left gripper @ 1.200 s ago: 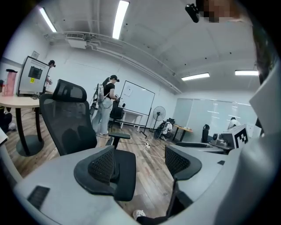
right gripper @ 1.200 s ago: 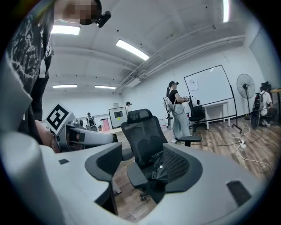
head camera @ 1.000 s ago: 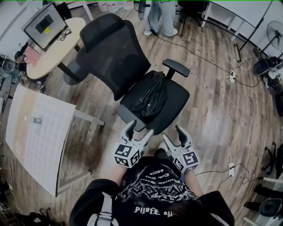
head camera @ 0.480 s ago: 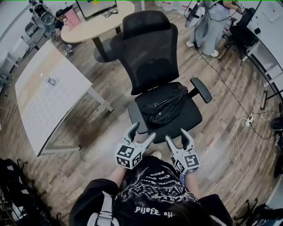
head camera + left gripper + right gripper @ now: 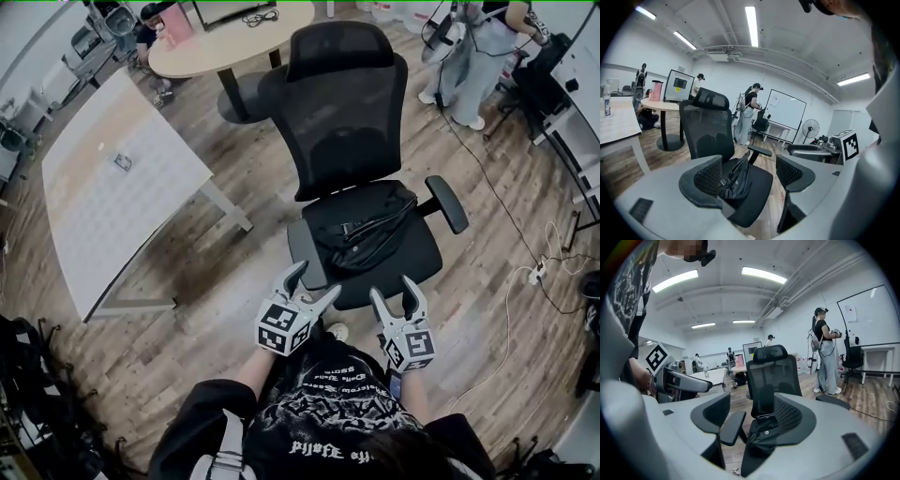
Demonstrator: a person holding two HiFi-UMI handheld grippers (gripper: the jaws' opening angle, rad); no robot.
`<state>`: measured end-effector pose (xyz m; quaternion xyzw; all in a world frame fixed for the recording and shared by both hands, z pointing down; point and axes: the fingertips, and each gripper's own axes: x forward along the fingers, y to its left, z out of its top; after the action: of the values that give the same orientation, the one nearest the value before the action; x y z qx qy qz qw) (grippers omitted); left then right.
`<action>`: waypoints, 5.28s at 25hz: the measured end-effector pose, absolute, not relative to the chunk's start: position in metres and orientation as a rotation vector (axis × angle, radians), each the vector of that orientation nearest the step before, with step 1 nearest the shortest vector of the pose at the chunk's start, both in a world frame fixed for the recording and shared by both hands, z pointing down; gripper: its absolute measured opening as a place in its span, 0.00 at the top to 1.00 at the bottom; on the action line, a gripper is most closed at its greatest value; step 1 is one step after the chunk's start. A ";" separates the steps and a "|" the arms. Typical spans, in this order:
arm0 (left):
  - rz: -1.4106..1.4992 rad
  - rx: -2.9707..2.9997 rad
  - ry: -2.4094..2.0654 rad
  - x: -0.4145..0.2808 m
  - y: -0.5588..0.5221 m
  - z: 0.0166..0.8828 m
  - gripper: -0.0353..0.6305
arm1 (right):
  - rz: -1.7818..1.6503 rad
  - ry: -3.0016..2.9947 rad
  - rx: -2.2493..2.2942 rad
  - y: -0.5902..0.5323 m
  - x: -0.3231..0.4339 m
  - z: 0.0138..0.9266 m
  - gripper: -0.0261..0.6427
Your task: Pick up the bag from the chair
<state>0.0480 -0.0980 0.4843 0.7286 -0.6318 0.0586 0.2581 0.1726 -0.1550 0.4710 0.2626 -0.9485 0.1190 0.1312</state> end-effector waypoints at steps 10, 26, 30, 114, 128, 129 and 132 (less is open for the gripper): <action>0.285 2.035 -1.571 0.035 -0.134 0.511 0.40 | 0.338 -2.724 0.848 -0.200 0.159 0.473 0.53; 0.408 1.980 -1.435 0.015 -0.185 0.572 0.40 | 0.195 -2.617 0.800 -0.265 0.137 0.502 0.53; 0.445 1.954 -1.466 0.026 -0.200 0.585 0.40 | 0.076 -2.580 0.628 -0.282 0.140 0.519 0.52; 0.316 1.411 -1.484 0.070 -0.309 0.814 0.77 | 0.240 -2.062 -0.540 -0.477 0.158 0.814 0.72; 0.363 1.477 -1.471 0.068 -0.268 0.737 0.78 | 0.320 -2.133 -0.364 -0.428 0.173 0.737 0.72; 0.367 1.479 -1.475 0.067 -0.264 0.732 0.78 | 0.330 -2.135 -0.339 -0.425 0.174 0.732 0.72; 0.366 1.481 -1.484 0.065 -0.253 0.718 0.78 | 0.346 -2.149 -0.290 -0.414 0.174 0.717 0.72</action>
<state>0.0653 -0.2535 0.7176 0.6084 -0.6098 0.1505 0.4851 0.1736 -0.4139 0.7168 -0.1176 -0.8713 0.1402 0.4554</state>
